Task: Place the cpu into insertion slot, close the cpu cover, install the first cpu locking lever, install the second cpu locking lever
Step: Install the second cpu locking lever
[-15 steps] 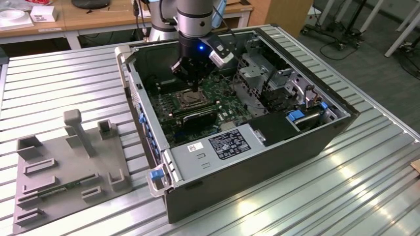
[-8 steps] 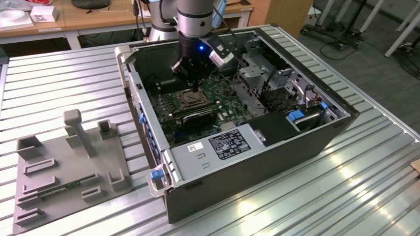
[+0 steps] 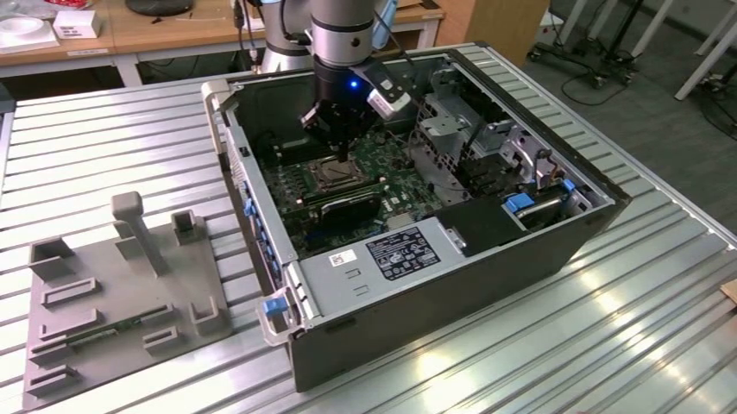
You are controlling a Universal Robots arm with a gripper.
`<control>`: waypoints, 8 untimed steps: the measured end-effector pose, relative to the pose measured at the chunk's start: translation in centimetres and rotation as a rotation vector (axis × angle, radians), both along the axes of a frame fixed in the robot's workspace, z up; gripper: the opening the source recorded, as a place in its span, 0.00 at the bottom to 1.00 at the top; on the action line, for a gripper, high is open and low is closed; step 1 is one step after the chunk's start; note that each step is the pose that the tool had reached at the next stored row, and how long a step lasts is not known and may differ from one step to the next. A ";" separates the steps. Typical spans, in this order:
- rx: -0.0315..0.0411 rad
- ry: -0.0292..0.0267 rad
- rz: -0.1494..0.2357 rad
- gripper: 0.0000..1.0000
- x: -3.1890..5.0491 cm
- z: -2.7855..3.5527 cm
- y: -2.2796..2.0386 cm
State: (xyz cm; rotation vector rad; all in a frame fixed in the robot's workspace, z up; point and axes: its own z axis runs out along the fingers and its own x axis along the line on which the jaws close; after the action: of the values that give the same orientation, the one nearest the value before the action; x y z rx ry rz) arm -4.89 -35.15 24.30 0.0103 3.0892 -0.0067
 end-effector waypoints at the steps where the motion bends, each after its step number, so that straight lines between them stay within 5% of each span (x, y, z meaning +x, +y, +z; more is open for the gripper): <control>1: 0.0000 0.0000 0.000 0.11 0.00 0.00 0.00; 8: -0.0001 0.0000 0.000 0.11 0.00 0.00 -0.27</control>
State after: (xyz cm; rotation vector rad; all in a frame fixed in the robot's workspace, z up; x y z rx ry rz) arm -4.89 -35.42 24.30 0.0103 3.0892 -0.0068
